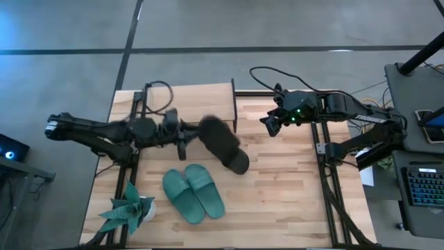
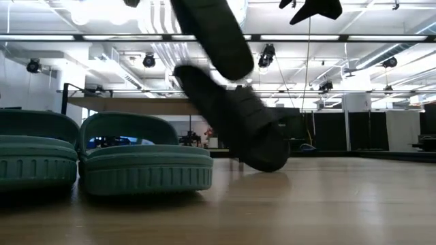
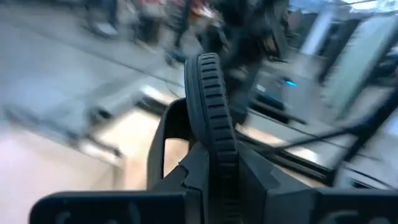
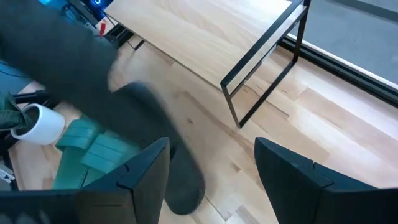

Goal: Pick and place slides into the shelf
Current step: Put the black slide on the shelf

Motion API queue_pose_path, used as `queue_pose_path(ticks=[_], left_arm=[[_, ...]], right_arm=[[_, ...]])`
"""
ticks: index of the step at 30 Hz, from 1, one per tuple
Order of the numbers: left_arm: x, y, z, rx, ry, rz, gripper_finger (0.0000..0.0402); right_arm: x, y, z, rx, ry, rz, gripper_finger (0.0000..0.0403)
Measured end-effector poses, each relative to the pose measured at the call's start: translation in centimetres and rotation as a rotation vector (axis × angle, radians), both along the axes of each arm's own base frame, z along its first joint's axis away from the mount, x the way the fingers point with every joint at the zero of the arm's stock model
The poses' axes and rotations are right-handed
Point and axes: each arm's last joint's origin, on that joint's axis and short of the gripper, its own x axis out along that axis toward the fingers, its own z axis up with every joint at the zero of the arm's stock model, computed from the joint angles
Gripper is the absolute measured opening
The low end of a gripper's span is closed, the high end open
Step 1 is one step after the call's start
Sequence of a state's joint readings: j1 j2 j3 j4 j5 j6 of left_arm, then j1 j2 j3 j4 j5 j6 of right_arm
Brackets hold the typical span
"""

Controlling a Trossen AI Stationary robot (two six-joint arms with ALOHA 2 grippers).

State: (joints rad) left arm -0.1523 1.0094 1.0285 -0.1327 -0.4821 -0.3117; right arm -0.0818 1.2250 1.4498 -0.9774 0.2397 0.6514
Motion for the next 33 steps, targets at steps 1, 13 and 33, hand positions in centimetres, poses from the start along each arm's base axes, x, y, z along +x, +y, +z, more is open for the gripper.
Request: queue_pose_path(ticks=[1,13,33], left_arm=[[-0.1,0.1,1.1,0.045,0.031,0.049,0.0029],[1.5,0.0,6.3,0.620,0.556,0.490,0.0028],[10.9,1.2,-0.1,0.836,1.152,0.307,0.0036]], right_arm=[[-0.1,0.0,0.1,-0.001,-0.002,0.000,0.0226],[-0.6,0.0,0.2,-0.034,0.013,-0.019,0.0226],[-1.1,0.0,-0.3,-0.036,0.090,-0.030,0.0226]])
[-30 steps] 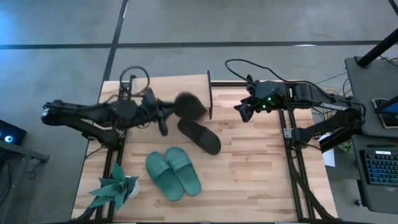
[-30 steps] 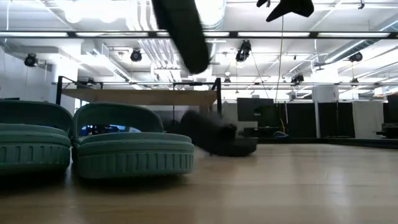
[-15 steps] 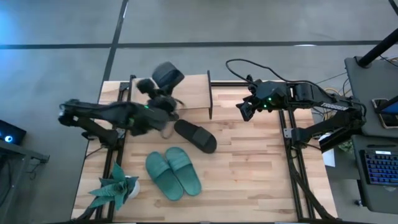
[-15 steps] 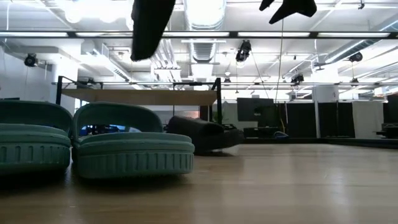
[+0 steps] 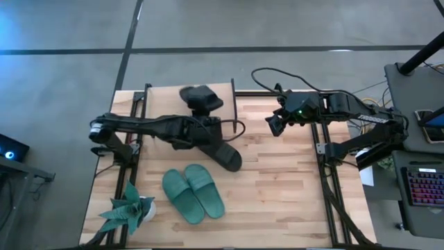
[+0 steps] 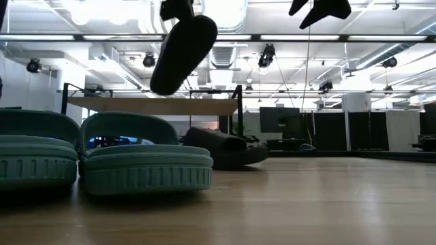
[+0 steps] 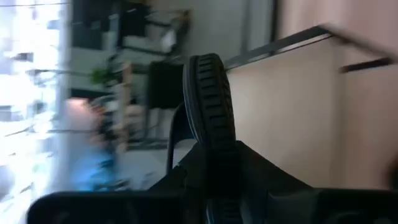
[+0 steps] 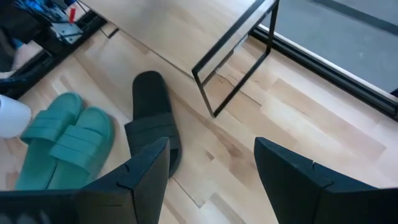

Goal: Pick and place slides into the shelf
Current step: Put the black slide on the shelf

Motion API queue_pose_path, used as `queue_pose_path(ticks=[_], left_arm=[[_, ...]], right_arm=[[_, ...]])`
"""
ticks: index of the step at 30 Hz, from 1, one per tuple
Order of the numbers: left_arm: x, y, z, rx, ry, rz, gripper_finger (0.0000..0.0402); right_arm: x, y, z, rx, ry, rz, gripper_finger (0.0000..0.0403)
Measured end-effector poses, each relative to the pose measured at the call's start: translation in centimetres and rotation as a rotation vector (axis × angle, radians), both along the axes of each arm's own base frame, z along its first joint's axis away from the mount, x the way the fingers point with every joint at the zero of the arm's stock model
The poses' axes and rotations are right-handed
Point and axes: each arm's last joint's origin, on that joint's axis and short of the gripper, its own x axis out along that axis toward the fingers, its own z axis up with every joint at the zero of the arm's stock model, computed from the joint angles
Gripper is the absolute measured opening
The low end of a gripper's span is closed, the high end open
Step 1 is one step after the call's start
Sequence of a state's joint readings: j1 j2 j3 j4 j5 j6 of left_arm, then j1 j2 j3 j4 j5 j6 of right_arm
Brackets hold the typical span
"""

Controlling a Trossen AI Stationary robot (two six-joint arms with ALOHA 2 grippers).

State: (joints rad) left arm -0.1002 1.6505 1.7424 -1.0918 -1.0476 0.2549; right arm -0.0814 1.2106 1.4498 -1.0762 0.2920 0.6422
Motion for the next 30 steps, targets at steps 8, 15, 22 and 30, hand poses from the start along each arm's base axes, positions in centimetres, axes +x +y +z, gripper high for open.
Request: queue_pose_path(ticks=[8,15,22,30], left_arm=[[-3.6,0.1,2.2,-0.155,-0.222,0.065,0.0037],[-3.6,-1.6,0.8,-0.095,-0.099,-0.011,0.0036],[-3.6,-5.2,2.5,-0.126,-0.160,-0.199,0.0032],[-5.0,-4.4,3.4,0.073,-0.220,-0.065,0.0031]], right_arm=[[0.0,0.0,0.0,-0.013,0.012,0.015,0.0226],[0.0,0.0,0.0,-0.032,0.018,0.033,0.0226],[0.0,0.1,0.0,-0.016,0.024,0.082,0.0226],[0.2,0.1,0.1,-0.056,0.020,0.118,0.0226]])
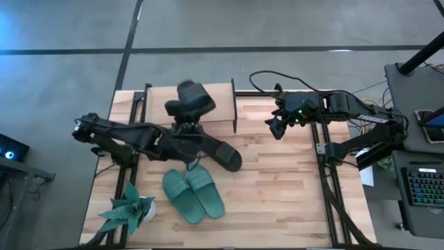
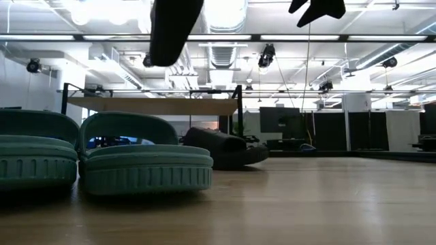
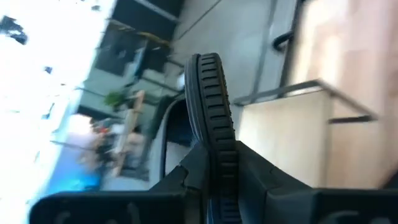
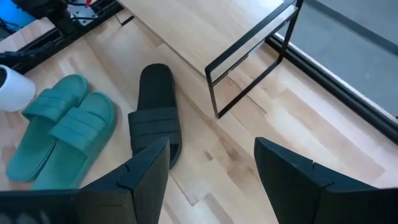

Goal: Pick and place slides into the shelf
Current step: Put the black slide on the shelf

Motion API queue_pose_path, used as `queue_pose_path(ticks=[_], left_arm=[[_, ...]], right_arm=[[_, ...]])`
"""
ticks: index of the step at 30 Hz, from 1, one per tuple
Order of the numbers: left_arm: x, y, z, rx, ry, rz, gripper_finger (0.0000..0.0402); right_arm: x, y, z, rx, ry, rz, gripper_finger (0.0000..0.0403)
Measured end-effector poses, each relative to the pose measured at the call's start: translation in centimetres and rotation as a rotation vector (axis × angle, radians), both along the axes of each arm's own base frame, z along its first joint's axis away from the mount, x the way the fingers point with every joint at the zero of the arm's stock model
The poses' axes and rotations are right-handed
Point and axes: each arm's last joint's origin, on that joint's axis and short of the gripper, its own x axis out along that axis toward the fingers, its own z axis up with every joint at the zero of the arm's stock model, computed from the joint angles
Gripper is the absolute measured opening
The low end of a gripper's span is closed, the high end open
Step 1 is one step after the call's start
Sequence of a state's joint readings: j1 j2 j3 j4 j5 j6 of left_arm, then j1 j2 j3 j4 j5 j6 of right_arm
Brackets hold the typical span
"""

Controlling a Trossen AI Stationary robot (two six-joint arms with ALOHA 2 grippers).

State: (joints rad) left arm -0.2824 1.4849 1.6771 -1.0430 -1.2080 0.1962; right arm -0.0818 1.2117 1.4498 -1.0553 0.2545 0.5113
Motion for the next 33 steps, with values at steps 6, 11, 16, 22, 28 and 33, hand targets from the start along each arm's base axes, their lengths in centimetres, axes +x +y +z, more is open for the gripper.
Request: queue_pose_path(ticks=[6,11,16,22,28,33], left_arm=[[1.2,1.8,-2.7,0.031,0.103,0.068,0.0030],[1.9,3.9,-5.9,0.008,0.099,0.183,0.0031],[1.9,5.5,-8.1,-0.042,0.043,0.274,0.0065],[2.8,5.4,-9.0,-0.253,-0.028,0.197,0.0115],[3.2,5.3,-8.1,-0.399,-0.125,0.166,0.0154],[3.2,6.4,-7.6,-0.544,-0.165,0.144,0.0173]], right_arm=[[0.0,0.0,0.0,-0.011,0.002,-0.001,0.0226],[0.0,0.0,0.0,-0.011,0.002,-0.001,0.0226],[0.0,0.0,0.0,-0.006,-0.001,-0.007,0.0226],[0.0,0.0,0.0,-0.004,-0.002,-0.010,0.0226],[0.0,0.0,0.0,0.000,-0.004,-0.015,0.0226],[0.0,0.0,0.0,0.000,-0.004,-0.016,0.0226]])
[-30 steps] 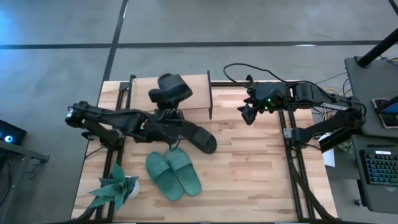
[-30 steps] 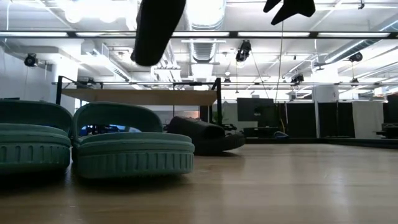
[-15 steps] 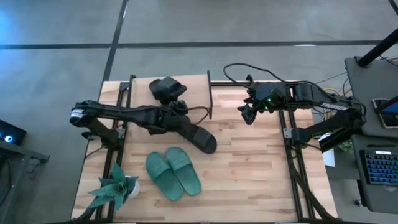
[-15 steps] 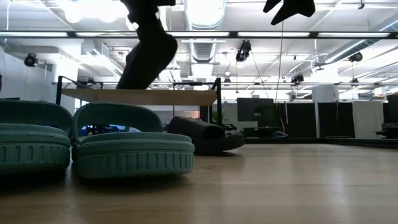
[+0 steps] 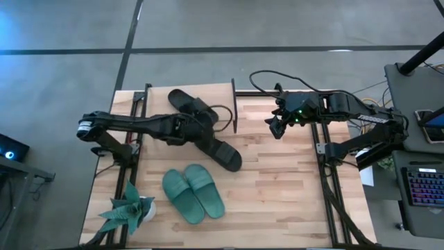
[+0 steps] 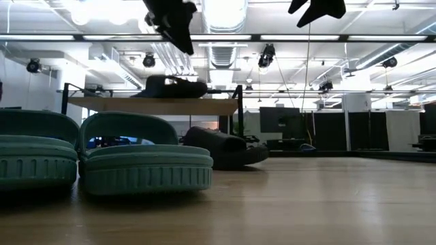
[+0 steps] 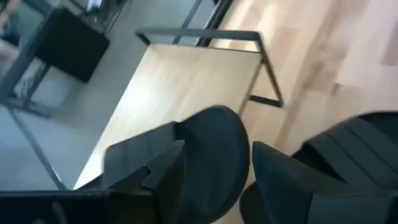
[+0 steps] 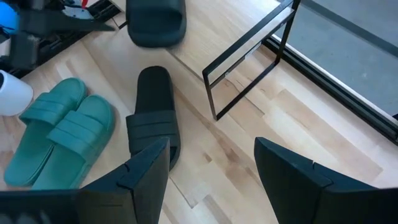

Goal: Pick and place slides into the shelf
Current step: Put the black slide on the shelf

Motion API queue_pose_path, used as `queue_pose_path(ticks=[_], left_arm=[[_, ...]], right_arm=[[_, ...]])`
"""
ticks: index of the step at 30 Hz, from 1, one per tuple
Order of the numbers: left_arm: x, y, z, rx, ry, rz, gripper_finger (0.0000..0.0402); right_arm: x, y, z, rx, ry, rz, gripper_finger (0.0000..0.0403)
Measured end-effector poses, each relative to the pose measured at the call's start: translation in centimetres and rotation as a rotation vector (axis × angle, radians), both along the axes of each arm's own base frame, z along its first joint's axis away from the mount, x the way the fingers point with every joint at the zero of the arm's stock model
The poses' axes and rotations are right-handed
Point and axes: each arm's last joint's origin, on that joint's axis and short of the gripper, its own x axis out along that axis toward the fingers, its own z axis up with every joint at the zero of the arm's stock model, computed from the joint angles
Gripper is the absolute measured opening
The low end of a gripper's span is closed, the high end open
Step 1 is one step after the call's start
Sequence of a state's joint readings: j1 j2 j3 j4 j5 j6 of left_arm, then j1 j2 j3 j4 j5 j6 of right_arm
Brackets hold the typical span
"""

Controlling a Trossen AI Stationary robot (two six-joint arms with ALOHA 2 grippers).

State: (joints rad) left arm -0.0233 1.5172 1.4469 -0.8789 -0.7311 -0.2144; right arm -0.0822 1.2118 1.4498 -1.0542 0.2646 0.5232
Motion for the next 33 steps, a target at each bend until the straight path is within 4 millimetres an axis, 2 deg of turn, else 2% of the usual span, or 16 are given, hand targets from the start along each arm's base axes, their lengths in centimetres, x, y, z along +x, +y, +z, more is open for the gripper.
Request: queue_pose_path(ticks=[3,6,10,13,16,18,23,29,33], left_arm=[[-0.1,0.4,0.5,-0.004,-0.042,0.026,0.0177],[-1.0,0.3,2.9,-0.004,-0.127,0.019,0.0178],[-4.2,1.2,6.1,0.018,-0.218,0.032,0.0178],[-7.3,3.0,7.0,-0.011,-0.268,0.135,0.0169],[-10.0,4.9,7.5,-0.081,-0.339,0.220,0.0134],[-11.0,5.8,7.8,-0.101,-0.380,0.247,0.0099],[-11.6,8.0,7.5,-0.068,-0.358,0.314,0.0011],[-10.3,11.7,4.3,-0.153,-0.202,0.302,0.0011],[-9.6,14.2,2.8,-0.163,-0.165,0.309,0.0002]], right_arm=[[0.0,0.0,0.0,0.001,0.000,0.000,0.0226],[0.0,0.1,0.0,0.043,-0.011,0.003,0.0226],[0.3,0.2,-0.1,0.099,-0.030,-0.015,0.0225],[1.5,0.1,-0.6,0.143,-0.039,-0.004,0.0219],[3.3,-0.1,-1.3,0.168,-0.051,0.020,0.0202],[4.6,-0.4,-1.9,0.179,-0.054,0.043,0.0185],[7.2,-1.6,-3.4,0.181,-0.049,0.043,0.0131],[9.6,-2.8,-4.0,0.244,-0.148,0.105,0.0073],[11.2,-3.1,-4.3,0.231,-0.218,0.117,0.0044]])
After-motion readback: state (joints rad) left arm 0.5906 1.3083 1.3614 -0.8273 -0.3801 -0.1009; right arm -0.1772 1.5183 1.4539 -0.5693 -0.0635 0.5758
